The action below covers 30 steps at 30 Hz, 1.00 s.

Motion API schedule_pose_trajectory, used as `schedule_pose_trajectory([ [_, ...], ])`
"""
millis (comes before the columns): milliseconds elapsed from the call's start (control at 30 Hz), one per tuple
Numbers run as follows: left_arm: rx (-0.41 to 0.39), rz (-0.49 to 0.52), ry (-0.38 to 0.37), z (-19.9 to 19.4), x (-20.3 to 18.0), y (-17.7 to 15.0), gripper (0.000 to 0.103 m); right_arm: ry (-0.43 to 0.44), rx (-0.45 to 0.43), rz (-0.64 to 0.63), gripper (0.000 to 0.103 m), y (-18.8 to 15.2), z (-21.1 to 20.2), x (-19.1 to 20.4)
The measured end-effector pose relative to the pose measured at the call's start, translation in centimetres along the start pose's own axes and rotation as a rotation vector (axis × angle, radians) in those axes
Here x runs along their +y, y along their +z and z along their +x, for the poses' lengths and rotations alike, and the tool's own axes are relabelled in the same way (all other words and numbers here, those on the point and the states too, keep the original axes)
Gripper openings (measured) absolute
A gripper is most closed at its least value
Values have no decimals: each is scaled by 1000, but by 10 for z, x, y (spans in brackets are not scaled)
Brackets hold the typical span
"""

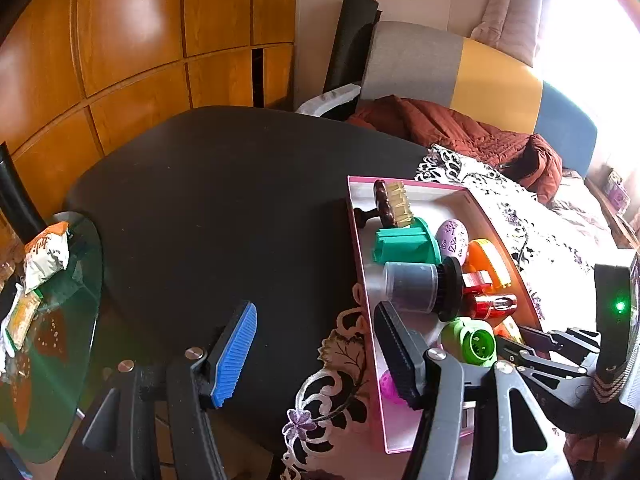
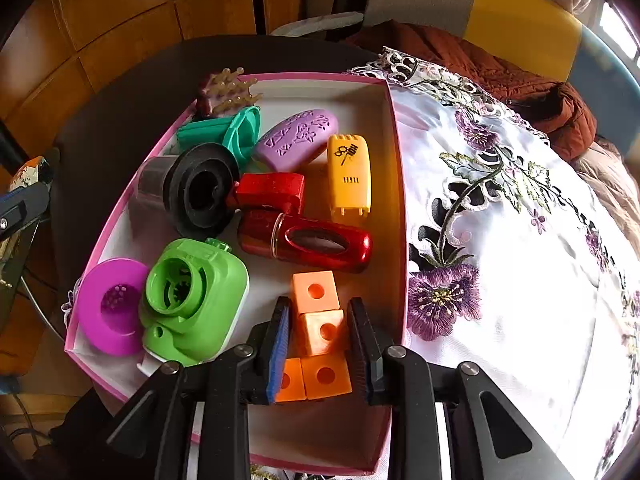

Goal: Organize rigid objects
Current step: 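Lower the orange cubes into the tray and open the right tool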

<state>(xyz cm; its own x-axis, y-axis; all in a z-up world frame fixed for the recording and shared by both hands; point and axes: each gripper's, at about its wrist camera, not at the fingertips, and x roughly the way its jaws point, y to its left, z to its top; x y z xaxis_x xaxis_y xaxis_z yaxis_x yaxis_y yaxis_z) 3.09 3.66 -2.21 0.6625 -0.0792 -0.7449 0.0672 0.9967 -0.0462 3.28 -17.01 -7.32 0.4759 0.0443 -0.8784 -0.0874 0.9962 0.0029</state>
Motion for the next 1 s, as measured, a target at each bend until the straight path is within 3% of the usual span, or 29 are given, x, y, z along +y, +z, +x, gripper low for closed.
schedule_pose_trajectory([
  [300, -14, -6, -4, -5, -4, 1, 62, 15, -23, 26, 32, -6, -3, 1],
  [367, -15, -2, -1, -7, -6, 1, 62, 18, -33, 32, 41, -7, -6, 1],
  [567, -16, -1, 5, -11, -10, 1, 63, 8, -69, 20, 55, -12, -19, 8],
  [633, -17, 2, 9, -12, -12, 1, 67, -5, -86, 18, 58, -14, -24, 9],
  [933, -26, 2, 37, -17, -17, -1, 68, -36, -161, 71, 69, -13, -43, 3],
  [1000, -31, 5, 78, -19, -20, -1, 68, -53, -197, 87, 72, -9, -50, 0],
])
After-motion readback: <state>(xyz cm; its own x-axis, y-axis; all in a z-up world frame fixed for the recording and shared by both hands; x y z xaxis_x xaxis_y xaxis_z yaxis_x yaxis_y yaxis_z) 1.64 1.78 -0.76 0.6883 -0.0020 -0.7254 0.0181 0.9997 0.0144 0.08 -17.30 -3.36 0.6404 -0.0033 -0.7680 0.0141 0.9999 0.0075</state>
